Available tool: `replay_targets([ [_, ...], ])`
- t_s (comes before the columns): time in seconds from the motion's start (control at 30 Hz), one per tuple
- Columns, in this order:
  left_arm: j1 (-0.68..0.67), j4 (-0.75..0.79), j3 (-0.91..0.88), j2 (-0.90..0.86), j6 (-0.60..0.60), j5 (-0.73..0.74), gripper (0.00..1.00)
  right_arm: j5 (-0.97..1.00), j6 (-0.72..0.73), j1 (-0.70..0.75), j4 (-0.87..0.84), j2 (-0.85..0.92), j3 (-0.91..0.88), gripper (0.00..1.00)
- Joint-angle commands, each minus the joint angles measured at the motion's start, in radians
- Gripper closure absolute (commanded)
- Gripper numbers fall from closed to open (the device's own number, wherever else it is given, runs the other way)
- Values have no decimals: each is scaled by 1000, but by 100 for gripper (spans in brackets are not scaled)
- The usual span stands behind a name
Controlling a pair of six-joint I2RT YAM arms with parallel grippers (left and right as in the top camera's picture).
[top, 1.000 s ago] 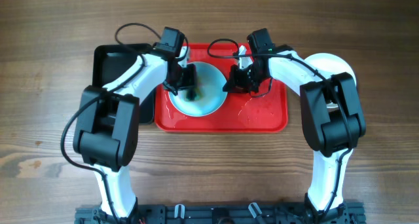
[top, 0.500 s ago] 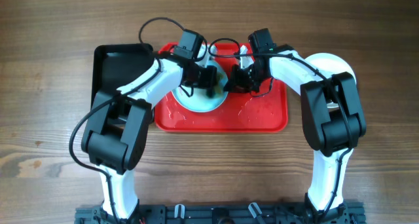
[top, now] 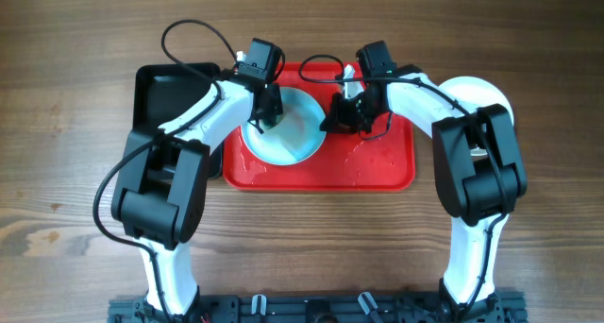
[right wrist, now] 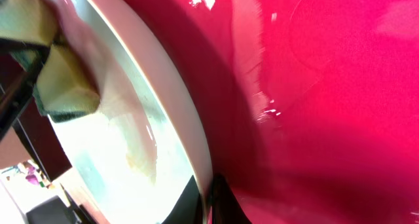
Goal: Clean dirty plates on tray and stack at the side
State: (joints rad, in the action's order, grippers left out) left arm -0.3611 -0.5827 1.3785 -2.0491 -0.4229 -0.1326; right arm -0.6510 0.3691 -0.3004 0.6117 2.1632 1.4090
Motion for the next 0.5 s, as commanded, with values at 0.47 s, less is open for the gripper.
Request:
replay_targets([
  [0.47, 29, -346, -21, -16, 377, 604, 96, 32, -3, 9, 10, 45, -10, 96],
])
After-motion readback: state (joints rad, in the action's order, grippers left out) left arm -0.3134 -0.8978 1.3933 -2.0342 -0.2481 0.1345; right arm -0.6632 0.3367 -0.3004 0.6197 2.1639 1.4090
